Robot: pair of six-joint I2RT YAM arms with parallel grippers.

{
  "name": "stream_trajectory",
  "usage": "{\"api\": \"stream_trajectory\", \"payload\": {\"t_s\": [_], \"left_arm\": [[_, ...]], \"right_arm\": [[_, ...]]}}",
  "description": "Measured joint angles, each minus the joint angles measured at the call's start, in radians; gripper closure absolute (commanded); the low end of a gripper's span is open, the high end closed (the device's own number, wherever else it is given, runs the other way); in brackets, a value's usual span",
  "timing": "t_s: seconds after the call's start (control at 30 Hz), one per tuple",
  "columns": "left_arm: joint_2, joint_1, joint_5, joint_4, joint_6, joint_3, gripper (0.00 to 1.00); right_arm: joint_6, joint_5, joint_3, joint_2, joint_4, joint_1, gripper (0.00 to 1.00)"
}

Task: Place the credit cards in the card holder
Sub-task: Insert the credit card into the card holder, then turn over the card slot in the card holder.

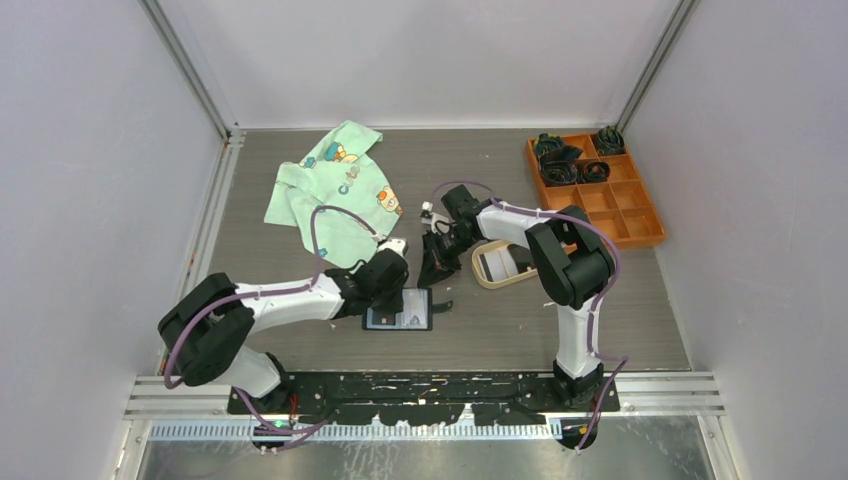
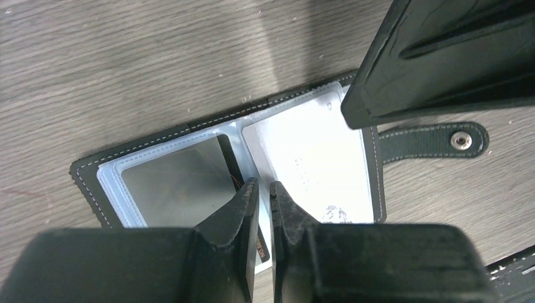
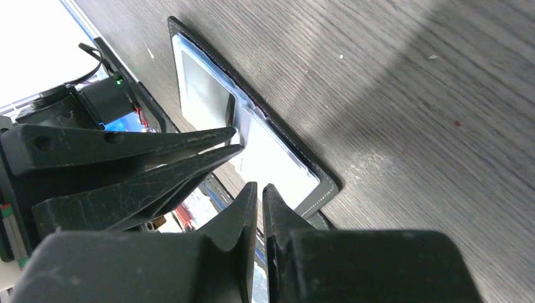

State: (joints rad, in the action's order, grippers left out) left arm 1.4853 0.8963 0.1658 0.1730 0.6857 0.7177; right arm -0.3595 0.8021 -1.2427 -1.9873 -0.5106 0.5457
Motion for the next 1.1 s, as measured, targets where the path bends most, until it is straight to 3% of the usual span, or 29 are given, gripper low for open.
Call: {"api": "stream_trajectory", "payload": {"t_s": [0.2,0.33,0.6,0.67,0.77,0.87,0.97,1.03,1.1], "left_arm": [[-0.086,0.0,-0.027,0.045,-0.021,0.0,0.78],[-0.242,-0.001,-0.069,0.039,-0.04,-0.01,0.71],[-0.579,-0.008,-0.07,0.012,-0.077,-0.183,0.31],[-0.653,-0.01,-0.064,0.016,-0.076,-0.235,0.25],[-0.784,-0.017,-0.058,0.021,-0.065,-0.309,0.22],[-0.879,-0.029,-0.054,0.019,-0.043,-0.356,0.22],[-0.918,-0.056,-0.066,0.013,-0.015,-0.383,0.24],[-0.922,-0.094,-0.099,-0.006,0.011,-0.406,0.27],[-0.92,-0.138,-0.142,-0.029,0.04,-0.439,0.3]], "right_arm": [[0.031,-0.003,0.0,0.006,-0.017,0.0,0.86],[0.074,-0.012,0.0,0.053,-0.045,0.0,0.86],[0.235,-0.091,-0.028,0.264,-0.098,0.011,0.85],[0.295,-0.138,-0.041,0.325,-0.105,0.024,0.79],[0.406,-0.181,-0.064,0.415,-0.103,0.047,0.55],[0.531,-0.146,-0.11,0.445,-0.111,0.057,0.65],[0.566,-0.04,-0.183,0.368,-0.128,0.065,0.71],[0.567,-0.026,-0.179,0.302,-0.105,0.082,0.86],[0.557,-0.035,-0.124,0.261,-0.071,0.109,0.93]]}}
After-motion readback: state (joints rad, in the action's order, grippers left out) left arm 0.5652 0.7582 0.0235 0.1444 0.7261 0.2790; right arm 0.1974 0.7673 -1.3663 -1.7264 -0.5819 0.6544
